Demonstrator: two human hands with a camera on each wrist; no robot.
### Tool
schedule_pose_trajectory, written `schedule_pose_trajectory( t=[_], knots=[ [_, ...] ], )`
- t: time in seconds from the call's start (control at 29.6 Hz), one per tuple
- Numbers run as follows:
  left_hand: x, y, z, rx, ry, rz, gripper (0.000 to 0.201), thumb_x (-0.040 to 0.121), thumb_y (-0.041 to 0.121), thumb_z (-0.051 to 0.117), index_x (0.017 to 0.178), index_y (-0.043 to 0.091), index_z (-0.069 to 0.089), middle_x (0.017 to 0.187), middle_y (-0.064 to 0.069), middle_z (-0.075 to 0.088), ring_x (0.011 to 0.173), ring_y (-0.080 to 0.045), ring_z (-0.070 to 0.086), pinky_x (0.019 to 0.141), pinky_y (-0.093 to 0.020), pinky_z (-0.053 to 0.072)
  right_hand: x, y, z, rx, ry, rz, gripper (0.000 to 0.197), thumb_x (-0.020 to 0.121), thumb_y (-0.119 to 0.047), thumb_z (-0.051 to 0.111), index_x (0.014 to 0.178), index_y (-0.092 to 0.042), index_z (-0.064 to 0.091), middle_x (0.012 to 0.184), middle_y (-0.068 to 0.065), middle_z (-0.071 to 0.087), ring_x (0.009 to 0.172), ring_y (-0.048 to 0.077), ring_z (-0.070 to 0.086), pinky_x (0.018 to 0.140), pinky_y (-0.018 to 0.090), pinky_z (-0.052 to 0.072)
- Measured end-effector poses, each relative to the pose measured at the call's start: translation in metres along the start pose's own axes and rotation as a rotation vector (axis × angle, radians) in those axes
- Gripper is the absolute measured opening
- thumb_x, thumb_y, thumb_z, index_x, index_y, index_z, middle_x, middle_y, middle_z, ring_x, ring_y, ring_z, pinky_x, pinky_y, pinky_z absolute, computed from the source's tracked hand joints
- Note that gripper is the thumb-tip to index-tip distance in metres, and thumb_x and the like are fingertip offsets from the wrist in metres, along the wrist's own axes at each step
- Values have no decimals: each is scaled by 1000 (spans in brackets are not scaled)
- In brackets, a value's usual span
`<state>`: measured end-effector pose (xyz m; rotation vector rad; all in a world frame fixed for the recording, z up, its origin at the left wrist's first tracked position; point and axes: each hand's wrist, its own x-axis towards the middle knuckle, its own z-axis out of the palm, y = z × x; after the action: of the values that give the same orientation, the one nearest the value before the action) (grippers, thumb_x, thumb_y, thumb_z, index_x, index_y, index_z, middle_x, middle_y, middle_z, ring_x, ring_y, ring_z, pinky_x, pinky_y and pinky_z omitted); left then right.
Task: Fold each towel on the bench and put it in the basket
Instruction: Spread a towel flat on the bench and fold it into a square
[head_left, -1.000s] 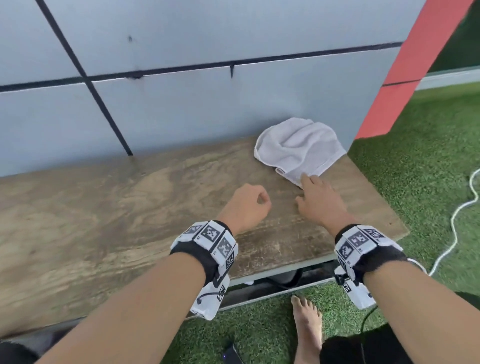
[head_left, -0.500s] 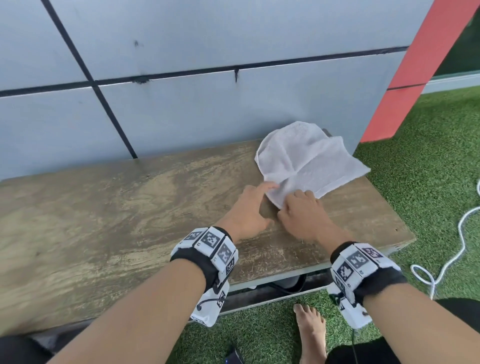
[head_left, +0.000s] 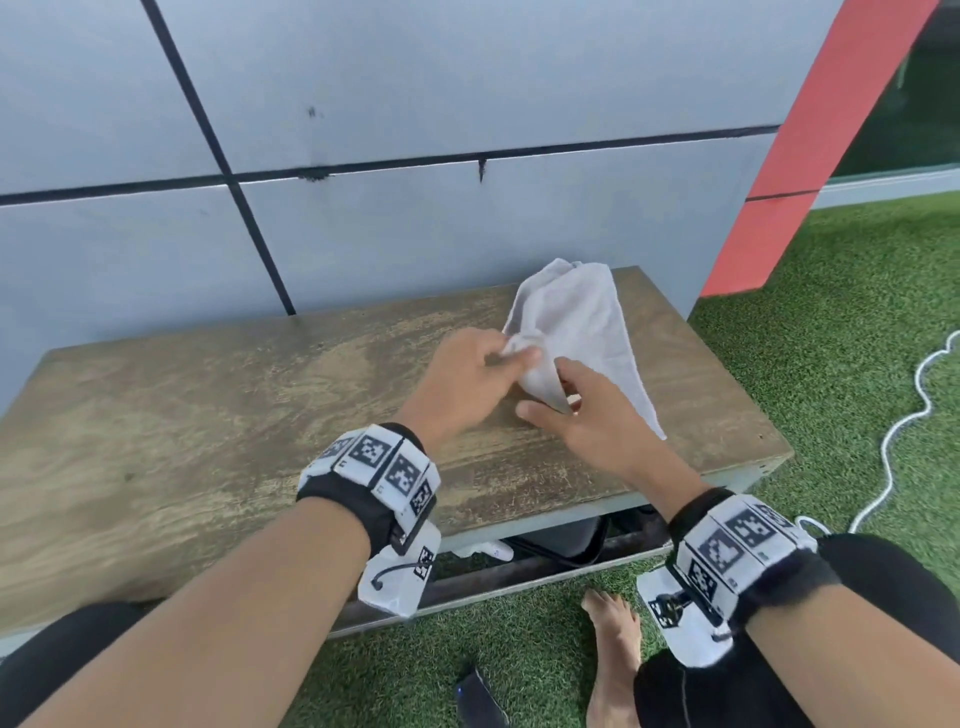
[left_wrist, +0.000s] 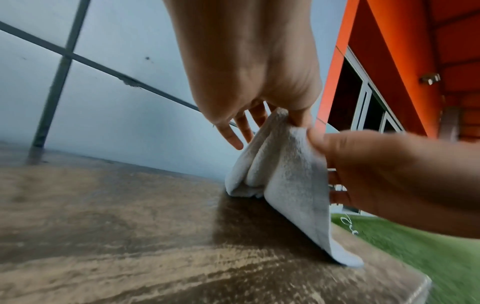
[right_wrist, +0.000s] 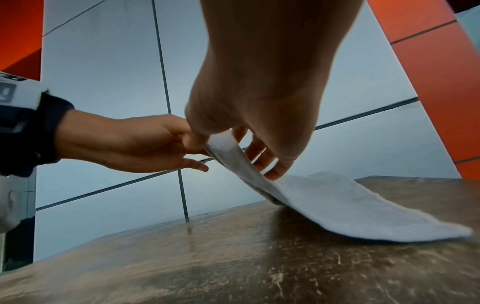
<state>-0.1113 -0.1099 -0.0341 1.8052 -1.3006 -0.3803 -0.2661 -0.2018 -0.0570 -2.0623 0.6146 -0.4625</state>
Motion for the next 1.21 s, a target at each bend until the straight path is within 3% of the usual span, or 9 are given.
schedule_pose_trajectory(
  t=[0.1, 0.37, 0.64, 0.71, 0.84, 0.94, 1.05, 1.08, 1.21],
  knots=[
    [-9, 8, -25, -118, 95, -41, 57, 96, 41, 62, 73, -10, 53, 53, 0, 35, 44, -10, 26, 44, -18, 20, 2, 0, 2, -161, 10, 27, 7, 96, -25, 64, 92, -27, 59, 90, -8, 66, 85, 12, 59, 71, 27, 40],
    [-32, -10, -85, -166, 277, -127, 53, 97, 37, 62, 66, 0, 39, 61, -5, 32, 54, -12, 30, 48, -23, 24, 15, -29, 5, -227, 34, 0, 30, 102, -25, 53, 74, -16, 46, 66, -5, 46, 60, 10, 40, 54, 23, 26],
    [-49, -19, -122, -98, 371, -220, 54, 95, 46, 61, 66, 12, 32, 64, -3, 23, 56, -13, 25, 49, -24, 18, 21, -39, -6, -321, 39, -29, 33, 100, -24, 57, 70, -13, 49, 65, -3, 48, 62, 15, 43, 61, 33, 31],
    [-50, -21, -122, -132, 315, -253, 62, 91, 56, 59, 69, 2, 38, 66, -7, 32, 59, -17, 33, 53, -30, 29, 20, -39, -4, -300, 59, -14, 13, 97, -27, 63, 91, -16, 64, 84, -6, 62, 78, 13, 56, 71, 30, 40],
    [-46, -2, -103, -90, 109, -197, 52, 95, 50, 59, 68, 7, 47, 60, 0, 39, 57, -12, 37, 51, -29, 30, 15, -67, 16, -130, -10, -114, 53, 85, -40, 77, 131, -28, 56, 120, -16, 62, 108, 2, 57, 91, 19, 43],
    [-44, 14, -88, -99, -67, -116, 42, 96, 40, 62, 69, 8, 62, 58, 11, 52, 54, -4, 43, 53, -18, 32, 18, -87, 22, -155, -61, -202, 25, 86, -32, 77, 108, -28, 65, 96, -17, 66, 86, -6, 58, 75, 15, 42],
    [-45, 14, -88, -117, -140, -68, 5, 89, 37, 73, 91, 33, 72, 81, 22, 72, 75, 9, 65, 67, -11, 47, 17, -92, 10, -230, -62, -210, 17, 90, -31, 71, 88, -14, 67, 75, -3, 64, 67, 13, 56, 64, 31, 41],
    [-45, 11, -91, -86, -163, -55, 17, 85, 40, 76, 101, 34, 72, 90, 21, 74, 81, 6, 67, 70, -13, 48, 16, -90, 6, -213, -45, -204, 20, 92, -31, 69, 92, -11, 68, 78, 4, 67, 69, 18, 58, 65, 34, 43],
    [-50, -16, -98, 232, -305, -148, 48, 91, 48, 66, 75, 3, 62, 57, 5, 47, 48, -15, 37, 53, -31, 29, 14, -72, -20, -74, 253, -157, 22, 97, -26, 63, 91, -5, 63, 75, 4, 56, 67, 14, 47, 61, 29, 36]
  ],
)
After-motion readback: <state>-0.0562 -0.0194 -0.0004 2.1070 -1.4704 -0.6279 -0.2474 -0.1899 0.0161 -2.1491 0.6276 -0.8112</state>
